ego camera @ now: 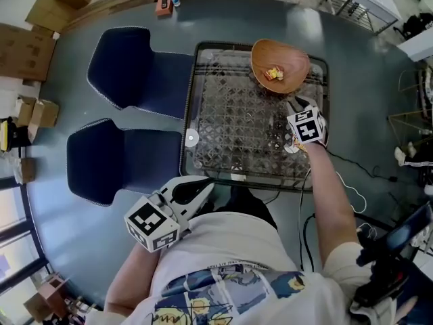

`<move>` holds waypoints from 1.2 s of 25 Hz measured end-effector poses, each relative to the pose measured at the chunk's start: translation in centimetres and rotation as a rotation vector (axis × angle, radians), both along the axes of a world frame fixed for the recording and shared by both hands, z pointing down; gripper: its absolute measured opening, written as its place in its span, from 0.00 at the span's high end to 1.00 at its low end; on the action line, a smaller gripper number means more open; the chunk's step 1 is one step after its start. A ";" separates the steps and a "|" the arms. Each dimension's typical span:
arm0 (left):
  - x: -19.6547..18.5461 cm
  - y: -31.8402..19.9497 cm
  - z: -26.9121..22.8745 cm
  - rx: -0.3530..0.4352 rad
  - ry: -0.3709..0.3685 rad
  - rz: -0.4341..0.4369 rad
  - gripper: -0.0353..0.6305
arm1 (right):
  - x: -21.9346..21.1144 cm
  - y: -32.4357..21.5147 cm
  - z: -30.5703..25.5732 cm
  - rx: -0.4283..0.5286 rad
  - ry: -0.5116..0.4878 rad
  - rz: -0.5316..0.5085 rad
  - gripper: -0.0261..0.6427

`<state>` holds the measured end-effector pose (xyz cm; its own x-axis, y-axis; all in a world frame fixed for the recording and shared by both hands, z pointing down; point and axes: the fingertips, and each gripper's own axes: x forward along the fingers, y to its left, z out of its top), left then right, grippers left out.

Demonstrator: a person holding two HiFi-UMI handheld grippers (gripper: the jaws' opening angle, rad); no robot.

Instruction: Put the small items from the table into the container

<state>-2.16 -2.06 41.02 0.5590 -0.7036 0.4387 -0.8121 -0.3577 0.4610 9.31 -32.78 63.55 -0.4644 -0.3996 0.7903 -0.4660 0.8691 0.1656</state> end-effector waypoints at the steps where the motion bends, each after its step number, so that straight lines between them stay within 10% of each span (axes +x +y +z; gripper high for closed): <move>1: 0.1 0.4 -0.2 0.009 0.005 0.022 0.93 | 0.4 1.0 -0.7 0.006 -0.002 0.011 0.79; 30: -1.8 13.5 -0.9 0.103 0.123 0.356 0.94 | -0.7 35.3 -10.3 0.027 -0.148 0.121 0.95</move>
<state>-3.99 11.46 40.08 0.8199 -0.4935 0.2903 -0.5701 -0.6566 0.4939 8.59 2.52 53.29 -0.5218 -0.4799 0.7053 -0.5881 0.8012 0.1102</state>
